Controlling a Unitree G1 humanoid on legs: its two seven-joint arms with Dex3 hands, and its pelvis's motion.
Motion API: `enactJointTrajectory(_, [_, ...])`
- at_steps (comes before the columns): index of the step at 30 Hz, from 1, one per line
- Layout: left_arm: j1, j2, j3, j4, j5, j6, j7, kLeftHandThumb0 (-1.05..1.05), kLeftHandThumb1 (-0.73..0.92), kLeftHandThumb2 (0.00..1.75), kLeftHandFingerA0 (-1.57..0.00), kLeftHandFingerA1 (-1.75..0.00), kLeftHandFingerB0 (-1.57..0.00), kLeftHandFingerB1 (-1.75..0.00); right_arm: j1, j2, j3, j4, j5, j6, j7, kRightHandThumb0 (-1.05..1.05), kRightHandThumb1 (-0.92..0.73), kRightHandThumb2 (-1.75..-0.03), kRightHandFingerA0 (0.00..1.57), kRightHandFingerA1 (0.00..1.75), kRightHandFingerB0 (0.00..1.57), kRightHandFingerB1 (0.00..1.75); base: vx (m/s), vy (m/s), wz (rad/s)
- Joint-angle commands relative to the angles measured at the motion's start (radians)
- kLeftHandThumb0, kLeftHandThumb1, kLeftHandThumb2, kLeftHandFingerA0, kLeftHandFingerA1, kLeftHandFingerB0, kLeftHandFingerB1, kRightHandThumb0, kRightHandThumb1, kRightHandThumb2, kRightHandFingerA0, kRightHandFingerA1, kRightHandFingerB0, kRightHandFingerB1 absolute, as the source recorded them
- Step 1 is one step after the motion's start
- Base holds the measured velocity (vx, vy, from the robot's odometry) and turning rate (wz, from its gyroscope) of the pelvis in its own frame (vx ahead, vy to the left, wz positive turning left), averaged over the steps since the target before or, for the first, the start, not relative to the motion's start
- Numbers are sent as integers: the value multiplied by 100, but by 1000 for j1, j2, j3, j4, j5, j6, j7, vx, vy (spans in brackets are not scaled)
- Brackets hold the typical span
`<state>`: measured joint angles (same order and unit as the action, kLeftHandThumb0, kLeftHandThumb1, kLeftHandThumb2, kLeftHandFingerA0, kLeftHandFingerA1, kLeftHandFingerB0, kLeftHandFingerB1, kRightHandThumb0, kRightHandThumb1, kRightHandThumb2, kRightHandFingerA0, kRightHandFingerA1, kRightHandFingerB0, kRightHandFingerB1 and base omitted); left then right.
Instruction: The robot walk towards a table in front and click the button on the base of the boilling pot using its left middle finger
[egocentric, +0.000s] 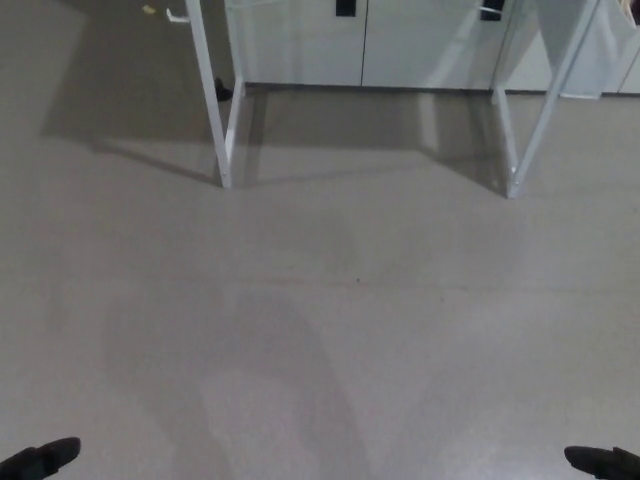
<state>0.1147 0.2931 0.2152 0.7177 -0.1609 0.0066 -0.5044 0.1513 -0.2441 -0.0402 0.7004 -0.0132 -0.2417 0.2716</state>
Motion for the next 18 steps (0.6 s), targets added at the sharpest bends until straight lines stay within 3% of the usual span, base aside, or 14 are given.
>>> enactJointTrajectory(1, [9, 17, -12, -1, 20, -39, 16, -29, 54, 62, -27, -44, -22, -36, 6, -21, 2, 4, -12, -10, -1, -39, -60, -58, 64, 45, 34, 35, 25, -215, 4])
enactJointTrajectory(9, [16, 22, -24, -5, 20, -47, 25, -30, 53, 62, -28, -45, -24, -36, 7, -20, 11, 6, -16, 0, -8, -39, -60, -58, 63, 45, 34, 34, 148, -218, 1])
enactJointTrajectory(18, [5, 19, -23, 9, 15, -43, 35, -27, 53, 61, -29, -45, -25, -36, 9, -24, 22, -6, -26, 4, -9, -38, -61, -58, 62, 45, 32, 35, 170, 63, 3])
